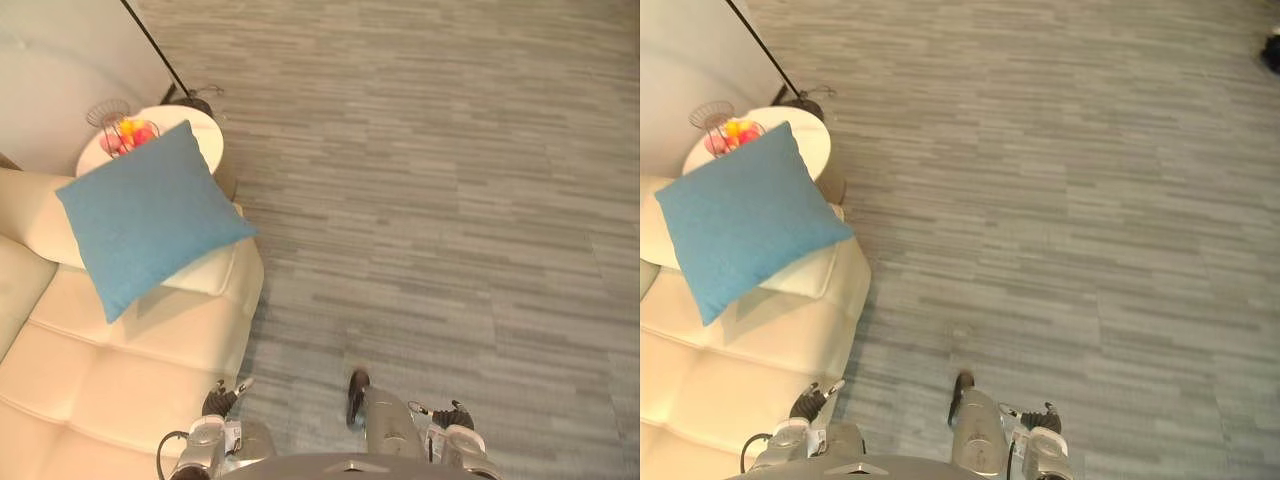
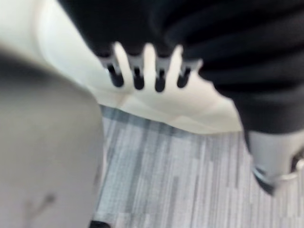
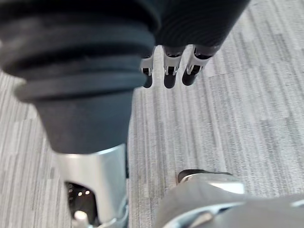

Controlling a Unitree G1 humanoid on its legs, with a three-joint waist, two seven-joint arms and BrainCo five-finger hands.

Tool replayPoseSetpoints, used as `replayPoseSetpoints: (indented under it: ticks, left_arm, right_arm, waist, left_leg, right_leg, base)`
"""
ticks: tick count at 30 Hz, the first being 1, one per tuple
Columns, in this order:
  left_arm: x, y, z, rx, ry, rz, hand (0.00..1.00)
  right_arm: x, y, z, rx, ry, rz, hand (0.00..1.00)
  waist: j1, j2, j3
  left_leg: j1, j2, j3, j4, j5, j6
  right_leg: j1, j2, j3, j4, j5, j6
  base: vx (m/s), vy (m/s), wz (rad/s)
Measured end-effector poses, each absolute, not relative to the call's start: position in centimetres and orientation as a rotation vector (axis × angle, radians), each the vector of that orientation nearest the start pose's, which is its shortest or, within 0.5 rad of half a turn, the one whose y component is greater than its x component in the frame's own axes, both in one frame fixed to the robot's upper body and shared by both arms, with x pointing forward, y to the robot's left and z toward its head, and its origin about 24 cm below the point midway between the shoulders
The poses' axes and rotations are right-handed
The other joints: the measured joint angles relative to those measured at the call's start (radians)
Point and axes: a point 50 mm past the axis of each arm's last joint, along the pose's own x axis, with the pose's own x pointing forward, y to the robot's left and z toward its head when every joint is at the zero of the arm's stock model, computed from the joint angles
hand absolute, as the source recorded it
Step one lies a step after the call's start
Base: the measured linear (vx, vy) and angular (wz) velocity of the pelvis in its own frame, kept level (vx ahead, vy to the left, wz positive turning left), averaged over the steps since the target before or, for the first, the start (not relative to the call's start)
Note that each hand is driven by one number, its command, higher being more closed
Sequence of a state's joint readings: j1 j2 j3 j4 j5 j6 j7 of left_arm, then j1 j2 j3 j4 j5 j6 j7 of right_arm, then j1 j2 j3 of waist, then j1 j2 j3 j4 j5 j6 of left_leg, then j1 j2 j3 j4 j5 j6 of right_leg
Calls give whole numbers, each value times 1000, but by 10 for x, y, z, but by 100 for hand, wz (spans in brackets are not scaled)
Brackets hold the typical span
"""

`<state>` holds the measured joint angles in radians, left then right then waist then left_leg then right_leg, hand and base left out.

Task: Pick up cushions and gather them together orderly.

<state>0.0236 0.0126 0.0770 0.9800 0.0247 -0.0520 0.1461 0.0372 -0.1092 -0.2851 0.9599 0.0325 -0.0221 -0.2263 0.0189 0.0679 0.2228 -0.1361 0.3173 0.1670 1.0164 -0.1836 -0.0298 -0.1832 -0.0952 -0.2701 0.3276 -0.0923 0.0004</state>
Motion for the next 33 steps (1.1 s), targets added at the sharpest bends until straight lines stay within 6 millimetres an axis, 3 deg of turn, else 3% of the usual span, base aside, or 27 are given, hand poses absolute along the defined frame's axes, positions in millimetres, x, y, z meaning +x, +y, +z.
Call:
replayPoseSetpoints:
  ticks: [2, 5, 6, 7, 8, 9, 10, 12, 14, 15, 16, 17, 19, 20, 22, 23, 25, 26, 27, 29, 31, 32, 33]
  left_arm:
    - [137, 172, -146, 62, 936, 207, 0]
    - [141, 171, -145, 59, 921, 204, 0]
    - [141, 170, -145, 60, 921, 200, 0]
    - [141, 170, -145, 62, 922, 197, 0]
    - [139, 169, -146, 64, 928, 192, 0]
    - [140, 171, -145, 70, 925, 192, 0]
    - [139, 178, -145, 89, 924, 201, 0]
    - [141, 184, -143, 102, 917, 209, 0]
    - [140, 185, -144, 98, 922, 218, 0]
    - [138, 184, -145, 97, 932, 217, 0]
    - [136, 186, -146, 103, 941, 216, 0]
    - [135, 187, -146, 108, 943, 215, 0]
    - [131, 194, -147, 127, 958, 224, 0]
    - [129, 195, -147, 127, 960, 229, 0]
    - [127, 191, -148, 105, 964, 241, 0]
    - [127, 190, -148, 99, 965, 242, 0]
    - [128, 189, -148, 83, 963, 252, 0]
    - [127, 190, -148, 79, 963, 261, 0]
    - [127, 189, -148, 67, 966, 267, 0]
    - [126, 182, -149, 30, 966, 280, 0]
    - [128, 173, -149, -4, 960, 280, 0]
    - [129, 172, -149, -18, 956, 288, 0]
    - [130, 172, -148, -20, 952, 290, 0]
  right_arm:
    - [121, -241, -141, -43, 960, -548, 0]
    - [124, -237, -141, -37, 955, -538, 0]
    - [125, -235, -141, -33, 955, -536, 0]
    - [125, -235, -141, -32, 955, -536, 0]
    - [124, -234, -141, -32, 959, -537, 0]
    - [124, -232, -142, -25, 963, -533, 0]
    - [124, -219, -145, 3, 969, -514, 0]
    - [125, -209, -147, 27, 976, -502, 0]
    - [124, -207, -148, 30, 983, -500, 0]
    - [123, -208, -148, 28, 984, -501, 0]
    - [125, -209, -147, 24, 976, -496, 0]
    - [126, -208, -147, 22, 975, -493, 0]
    - [129, -206, -145, 9, 962, -471, 0]
    - [130, -205, -145, 7, 960, -463, 0]
    - [131, -202, -145, 8, 953, -454, 0]
    - [131, -202, -145, 10, 953, -454, 0]
    - [131, -200, -145, 16, 954, -454, 0]
    - [128, -199, -146, 27, 963, -461, 0]
    - [125, -199, -147, 37, 969, -473, 0]
    - [124, -206, -145, 41, 957, -505, 0]
    - [123, -214, -143, 42, 940, -536, 0]
    - [123, -214, -142, 46, 935, -539, 0]
    - [123, -214, -142, 48, 931, -541, 0]
  waist:
    - [7, 4, -2]
    - [16, 5, -3]
    - [17, 4, -3]
    - [16, 5, -3]
    - [18, 13, -8]
    - [24, 7, -15]
    - [30, -40, -36]
    - [36, -74, -39]
    - [34, -81, -40]
    - [30, -77, -42]
    - [24, -78, -42]
    - [15, -82, -42]
    - [1, -87, -38]
    - [-3, -94, -39]
    - [-10, -93, -38]
    - [-10, -92, -37]
    - [-12, -93, -38]
    - [-13, -105, -44]
    - [-11, -112, -52]
    - [7, -70, -59]
    - [-5, -36, -56]
    - [1, -32, -56]
    - [5, -32, -55]
  left_leg:
    - [-63, -11, 120, -145, -53, -4]
    - [-96, -66, 201, -463, -45, -25]
    - [-96, -109, 246, -653, 22, -34]
    - [-92, -124, 257, -710, 63, -33]
    - [-80, -137, 282, -791, 188, -20]
    - [-69, -158, 281, -801, 219, 56]
    - [-71, -204, 268, -823, 213, 61]
    - [-72, -236, 248, -817, 188, 75]
    - [-62, -263, 214, -781, 120, 84]
    - [-41, -273, 198, -776, 90, 82]
    - [-9, -293, 173, -784, 76, 81]
    - [2, -300, 158, -790, 74, 82]
    - [50, -324, 102, -817, 68, 88]
    - [76, -330, 73, -827, 69, 103]
    - [108, -331, -19, -827, 60, 96]
    - [110, -331, -40, -827, 58, 93]
    - [115, -335, -122, -826, 52, 72]
    - [109, -351, -166, -820, 43, 55]
    - [114, -353, -199, -807, 27, 33]
    - [111, -316, -171, -804, 19, 14]
    - [92, -259, -85, -762, 8, -13]
    - [80, -218, -3, -715, -1, -42]
    - [80, -204, 23, -697, -4, -46]
  right_leg:
    - [118, -7, -57, -114, 14, 21]
    - [192, -24, -130, -179, 20, 32]
    - [229, -41, -171, -195, 12, 50]
    - [244, -46, -185, -199, 6, 61]
    - [269, -42, -206, -200, -10, 88]
    - [289, -49, -210, -202, -24, 109]
    - [292, -78, -214, -213, -26, 113]
    - [311, -101, -218, -215, -29, 116]
    - [313, -144, -214, -111, -40, 136]
    - [270, -184, -194, 40, -47, 145]
    - [162, -240, -122, 308, -36, 135]
    - [126, -246, -89, 392, -47, 128]
    - [22, -210, 1, 566, -119, 127]
    - [-2, -171, 39, 554, -155, 118]
    - [-31, -49, 112, 357, -195, 100]
    - [-36, -30, 129, 308, -194, 99]
    - [-47, 23, 203, 110, -151, 83]
    - [-37, 27, 247, -2, -67, 68]
    - [-11, 28, 227, -6, 3, 37]
    - [13, 29, 153, -23, -13, 23]
    - [55, 31, 67, -35, -23, 14]
    - [90, 38, 35, -52, -27, 7]
    - [102, 41, 29, -59, -27, 7]
  base:
    - [434, -133, 61]
    - [347, 11, 69]
    - [344, 106, 85]
    - [348, 135, 80]
    - [274, 136, 56]
    - [397, 173, 69]
    - [383, 157, 54]
    - [311, 118, 55]
    - [224, 109, 53]
    - [231, 131, 45]
    - [230, 124, 48]
    - [282, 119, 68]
    - [245, 30, 81]
    - [260, -38, 101]
    - [248, -99, 126]
    - [226, -145, 126]
    - [224, -190, 119]
    - [267, -295, 133]
    - [228, -260, 111]
    - [232, -208, 91]
    - [221, -173, 116]
    - [189, -165, 83]
    - [114, -112, 53]
